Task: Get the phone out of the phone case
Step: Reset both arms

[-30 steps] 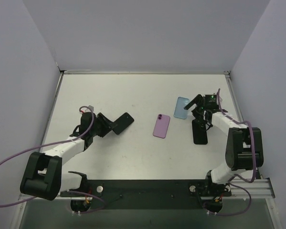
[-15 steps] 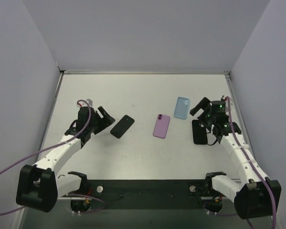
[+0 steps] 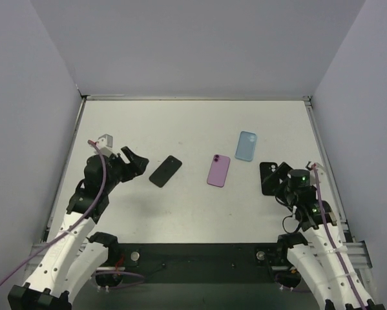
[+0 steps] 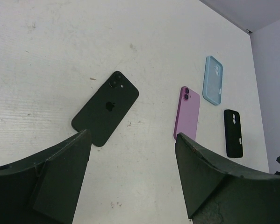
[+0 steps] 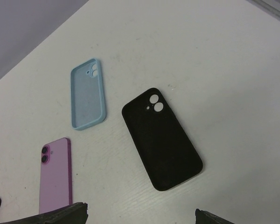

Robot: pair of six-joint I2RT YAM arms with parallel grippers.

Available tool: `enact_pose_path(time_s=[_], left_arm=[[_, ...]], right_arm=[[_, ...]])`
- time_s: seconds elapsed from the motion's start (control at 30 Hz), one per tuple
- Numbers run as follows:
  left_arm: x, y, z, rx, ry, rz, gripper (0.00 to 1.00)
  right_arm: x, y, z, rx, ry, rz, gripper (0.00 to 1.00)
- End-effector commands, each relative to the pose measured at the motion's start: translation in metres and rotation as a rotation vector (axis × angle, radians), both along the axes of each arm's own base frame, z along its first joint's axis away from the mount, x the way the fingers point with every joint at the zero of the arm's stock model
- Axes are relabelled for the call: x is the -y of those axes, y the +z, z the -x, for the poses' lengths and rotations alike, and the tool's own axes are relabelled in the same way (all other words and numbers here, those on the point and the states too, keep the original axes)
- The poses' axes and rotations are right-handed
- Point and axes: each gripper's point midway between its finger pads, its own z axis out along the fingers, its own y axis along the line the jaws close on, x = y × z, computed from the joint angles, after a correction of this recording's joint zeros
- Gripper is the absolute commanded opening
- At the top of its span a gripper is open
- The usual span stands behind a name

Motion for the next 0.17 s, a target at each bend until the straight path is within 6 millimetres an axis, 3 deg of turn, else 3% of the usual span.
enact_pose_path(time_s=[0.0, 0.13], left_arm=[[0.0039, -0.0071, 0.0126, -0.028, -0.053, -0.021, 0.82], [0.0037, -0.0066, 0.0137, -0.034, -0.056, -0.026, 0.82]], right_arm=[[0.0159, -0.0103, 0.0190, -0.046, -0.064, 0.051, 1.00], [0.0210, -0.0074, 0.0204, -0.040, -0.077, 0.073, 1.00]])
